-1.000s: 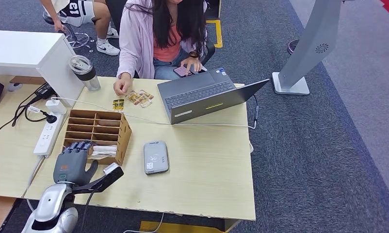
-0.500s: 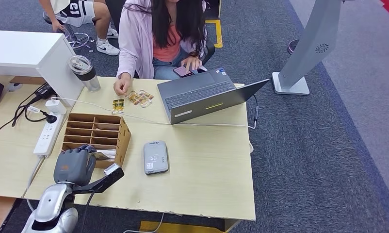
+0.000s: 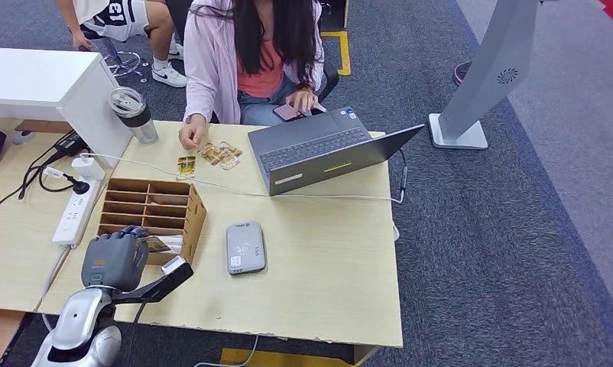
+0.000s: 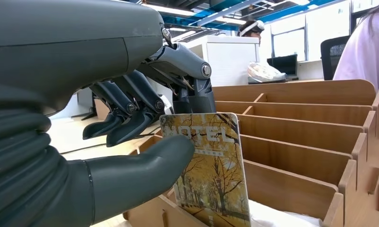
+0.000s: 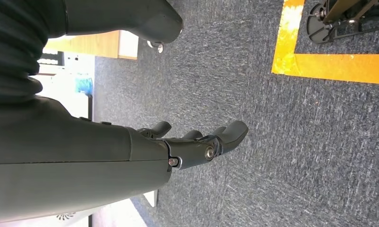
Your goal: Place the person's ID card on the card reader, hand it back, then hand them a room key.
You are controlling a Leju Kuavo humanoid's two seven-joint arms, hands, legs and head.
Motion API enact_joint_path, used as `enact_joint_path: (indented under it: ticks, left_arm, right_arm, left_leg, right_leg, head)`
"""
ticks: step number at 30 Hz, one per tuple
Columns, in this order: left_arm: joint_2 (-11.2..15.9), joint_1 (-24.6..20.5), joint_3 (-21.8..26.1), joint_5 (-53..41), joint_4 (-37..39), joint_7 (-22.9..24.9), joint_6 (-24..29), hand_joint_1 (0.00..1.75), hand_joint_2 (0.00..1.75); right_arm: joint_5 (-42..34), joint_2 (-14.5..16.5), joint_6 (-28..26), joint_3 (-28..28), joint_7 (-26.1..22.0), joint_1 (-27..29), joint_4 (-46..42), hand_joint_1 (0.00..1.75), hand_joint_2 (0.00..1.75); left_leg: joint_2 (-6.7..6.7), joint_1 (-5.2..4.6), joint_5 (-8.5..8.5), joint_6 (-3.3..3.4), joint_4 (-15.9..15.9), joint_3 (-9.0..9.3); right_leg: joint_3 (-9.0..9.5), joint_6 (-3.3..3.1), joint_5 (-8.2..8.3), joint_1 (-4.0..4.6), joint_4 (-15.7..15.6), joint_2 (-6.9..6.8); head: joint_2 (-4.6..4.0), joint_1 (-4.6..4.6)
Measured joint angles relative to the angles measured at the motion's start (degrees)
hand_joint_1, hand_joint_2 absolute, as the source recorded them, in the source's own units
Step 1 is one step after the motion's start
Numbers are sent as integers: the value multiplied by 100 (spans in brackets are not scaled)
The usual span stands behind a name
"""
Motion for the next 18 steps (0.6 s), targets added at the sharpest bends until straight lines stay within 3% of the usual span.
enact_joint_path:
  ticks: [4, 8, 18]
  left_arm:
    - [11, -168, 35, 47, 0, -100, 252, 175, 175]
    - [31, -619, 96, 154, 0, -249, 316, 175, 175]
    - [52, -2524, 103, -13, 429, -185, 39, 175, 175]
  right_arm:
    - [41, -1, 20, 1, -11, -2, 0, 0, 175]
    - [107, -9, 81, 1, -40, -7, 0, 0, 175]
    - [285, -22, 169, 2, -99, -47, 0, 0, 175]
  left_leg:
    - [-2, 1, 1, 0, 0, -1]
    - [-4, 1, 4, -1, 0, 0]
    - [-1, 1, 16, 7, 2, -2]
  right_leg:
    - [0, 0, 0, 0, 0, -4]
    - [1, 0, 4, 1, 1, -6]
    - [-2, 4, 18, 1, 2, -3]
  head:
    - [0, 0]
    - [0, 0]
    - [0, 5]
